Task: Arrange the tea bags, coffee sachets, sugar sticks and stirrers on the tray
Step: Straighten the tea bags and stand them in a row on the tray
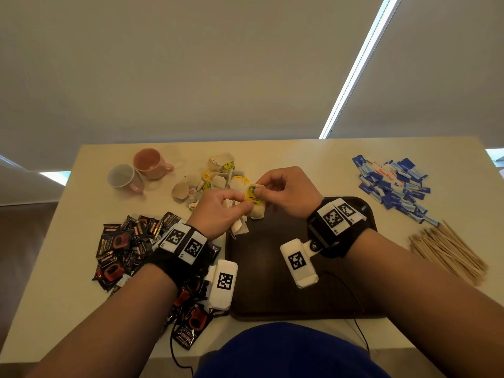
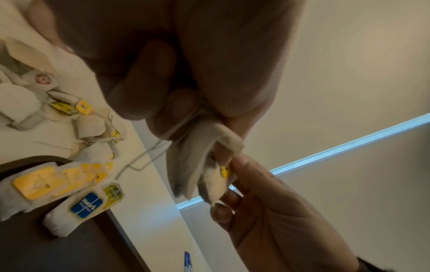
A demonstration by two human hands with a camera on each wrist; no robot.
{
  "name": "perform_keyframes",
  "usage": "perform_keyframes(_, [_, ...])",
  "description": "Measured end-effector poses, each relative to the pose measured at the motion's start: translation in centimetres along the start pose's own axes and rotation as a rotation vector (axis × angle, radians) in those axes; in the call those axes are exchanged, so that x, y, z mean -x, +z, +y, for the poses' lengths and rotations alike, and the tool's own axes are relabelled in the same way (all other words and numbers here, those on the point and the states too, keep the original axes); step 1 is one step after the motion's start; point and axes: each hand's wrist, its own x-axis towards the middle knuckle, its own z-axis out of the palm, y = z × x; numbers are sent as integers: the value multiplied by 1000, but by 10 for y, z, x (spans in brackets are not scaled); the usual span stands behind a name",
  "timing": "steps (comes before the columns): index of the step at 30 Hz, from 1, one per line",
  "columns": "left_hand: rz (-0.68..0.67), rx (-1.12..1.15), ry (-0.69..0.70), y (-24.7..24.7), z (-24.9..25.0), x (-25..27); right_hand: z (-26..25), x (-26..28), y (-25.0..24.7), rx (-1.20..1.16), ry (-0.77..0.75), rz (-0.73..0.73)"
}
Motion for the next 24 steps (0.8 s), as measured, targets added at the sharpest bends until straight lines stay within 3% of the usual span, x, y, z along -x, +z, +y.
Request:
perform_keyframes(8, [78,-100,-38,2,-9,-32,11,-26,-6,43,85,-69])
perform_keyframes(18, [-13,-294,-143,9,-40,-59,53,-46,9,69,277,-167])
perform_keyframes(21, [-30,-310,-220,12,-53,-62,63,-45,11,-45,337,-223])
perform_keyframes(24, [-27,-317,-260,12,-62,-61,87,-49,5,-151,483,-73])
